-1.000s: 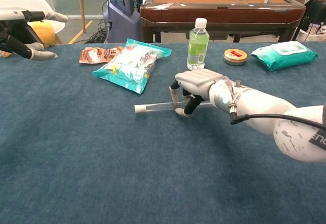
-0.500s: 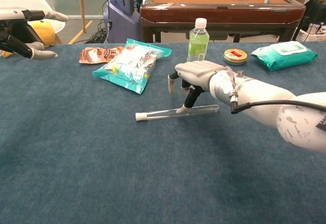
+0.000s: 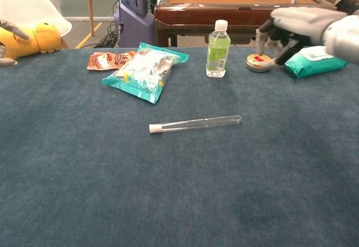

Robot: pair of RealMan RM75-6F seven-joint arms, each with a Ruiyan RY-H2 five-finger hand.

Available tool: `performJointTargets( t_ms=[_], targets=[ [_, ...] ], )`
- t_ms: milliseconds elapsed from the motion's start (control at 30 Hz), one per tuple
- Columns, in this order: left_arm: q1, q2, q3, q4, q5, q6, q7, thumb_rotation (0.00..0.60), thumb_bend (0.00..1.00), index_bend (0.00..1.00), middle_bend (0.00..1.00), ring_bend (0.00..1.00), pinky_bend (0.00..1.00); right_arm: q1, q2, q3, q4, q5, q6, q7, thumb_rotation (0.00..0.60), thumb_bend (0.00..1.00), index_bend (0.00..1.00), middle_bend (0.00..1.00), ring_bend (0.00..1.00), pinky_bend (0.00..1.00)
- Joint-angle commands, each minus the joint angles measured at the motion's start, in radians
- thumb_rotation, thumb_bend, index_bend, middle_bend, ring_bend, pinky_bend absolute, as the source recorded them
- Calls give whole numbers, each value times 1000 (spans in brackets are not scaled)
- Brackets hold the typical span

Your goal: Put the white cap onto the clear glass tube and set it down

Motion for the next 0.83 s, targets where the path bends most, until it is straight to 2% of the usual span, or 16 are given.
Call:
performJointTargets(
  t_ms=[33, 167, 433, 667, 833],
  targets=[
    [61, -18, 27, 19, -7, 93, 68, 600, 301, 226, 605, 585, 692, -109, 117, -59, -87, -80, 85, 75, 600, 289, 516, 645, 619, 729],
    [120, -20, 53, 3, 1, 186, 143, 600, 301, 225, 554, 537, 619, -193, 183, -102, -113, -151, 155, 143, 600, 289, 516, 609, 561, 654],
    [222, -9, 103, -92, 73, 361, 272, 600, 301, 217, 470, 457, 467, -324, 228, -166, -142, -256, 280, 218, 600, 289, 516, 599, 549, 634],
    [309, -27, 143, -168, 152, 487, 324, 600, 300, 217, 469, 456, 463, -409, 254, -195, -173, -308, 352, 250, 600, 289, 516, 599, 549, 634],
    [336, -42, 149, -187, 176, 519, 365, 600, 301, 217, 469, 456, 462, -429, 258, -198, -177, -322, 349, 250, 600, 289, 516, 599, 549, 634]
  ],
)
